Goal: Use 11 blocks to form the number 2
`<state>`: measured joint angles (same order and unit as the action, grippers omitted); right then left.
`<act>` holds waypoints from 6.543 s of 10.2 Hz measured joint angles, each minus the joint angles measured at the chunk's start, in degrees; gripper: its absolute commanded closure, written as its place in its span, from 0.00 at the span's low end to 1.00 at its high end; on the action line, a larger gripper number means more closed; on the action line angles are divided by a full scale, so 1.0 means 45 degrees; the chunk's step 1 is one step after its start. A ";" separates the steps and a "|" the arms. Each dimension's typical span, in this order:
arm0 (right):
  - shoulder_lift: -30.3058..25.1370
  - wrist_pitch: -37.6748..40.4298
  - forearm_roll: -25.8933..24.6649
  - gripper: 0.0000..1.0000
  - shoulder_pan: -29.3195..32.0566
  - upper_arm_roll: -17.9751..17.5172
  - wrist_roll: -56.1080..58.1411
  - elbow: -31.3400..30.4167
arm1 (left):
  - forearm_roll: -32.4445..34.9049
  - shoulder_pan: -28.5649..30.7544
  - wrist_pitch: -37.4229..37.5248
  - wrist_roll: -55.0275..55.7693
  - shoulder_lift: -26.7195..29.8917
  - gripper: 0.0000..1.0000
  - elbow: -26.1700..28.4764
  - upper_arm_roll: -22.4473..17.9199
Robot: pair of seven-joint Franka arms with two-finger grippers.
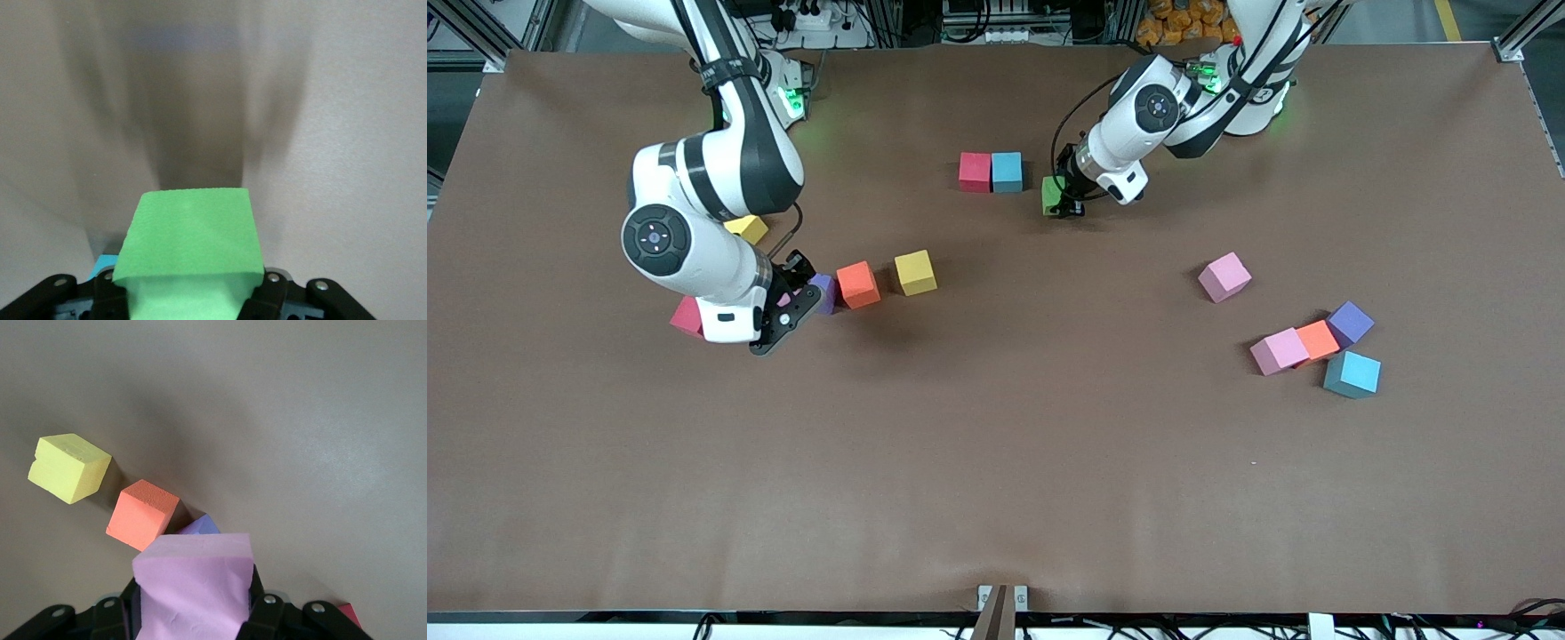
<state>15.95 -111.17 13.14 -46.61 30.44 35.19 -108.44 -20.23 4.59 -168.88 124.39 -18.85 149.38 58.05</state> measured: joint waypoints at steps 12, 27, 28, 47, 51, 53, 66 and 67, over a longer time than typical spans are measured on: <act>0.0000 -0.0009 0.0000 1.00 -0.0001 -0.0021 0.0001 -0.0018 | -0.0758 -0.0319 -0.0770 0.0151 -0.0080 1.00 0.0367 0.1032; 0.0000 -0.0010 0.0001 1.00 -0.0001 -0.0019 0.0000 -0.0059 | -0.0794 -0.0918 -0.1182 0.0175 -0.0866 1.00 0.0386 0.1037; 0.0000 -0.0009 0.0001 1.00 -0.0001 -0.0017 -0.0001 -0.0060 | -0.0794 -0.0926 -0.1182 0.0175 -0.0868 1.00 0.0386 0.1037; 0.0000 -0.0016 0.0001 1.00 0.0000 -0.0015 -0.0001 -0.0061 | -0.0794 -0.1485 -0.1460 -0.0696 -0.1219 1.00 0.0246 0.0018; 0.0000 -0.0018 0.0001 1.00 0.0000 -0.0014 -0.0001 -0.0061 | -0.0794 -0.1670 -0.1472 -0.0696 -0.1322 1.00 0.0100 -0.0130; 0.0000 -0.0018 0.0001 1.00 0.0000 -0.0014 -0.0001 -0.0061 | -0.0794 -0.1853 -0.1523 -0.0696 -0.1396 1.00 0.0082 -0.0309; 0.0000 -0.0110 0.0001 1.00 0.0000 -0.0014 -0.0006 -0.0178 | -0.0794 -0.2427 -0.1710 -0.0748 -0.1707 0.00 -0.0105 -0.0796; 0.0000 -0.0110 0.0056 1.00 -0.0002 -0.0021 -0.0182 -0.0178 | -0.0794 -0.2480 -0.1710 -0.0779 -0.1709 0.00 -0.0106 -0.0796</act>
<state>15.95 -111.67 13.39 -46.62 30.35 34.37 -109.24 -23.80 -6.57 -176.57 120.88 -26.55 148.91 54.47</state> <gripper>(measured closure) 0.405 0.189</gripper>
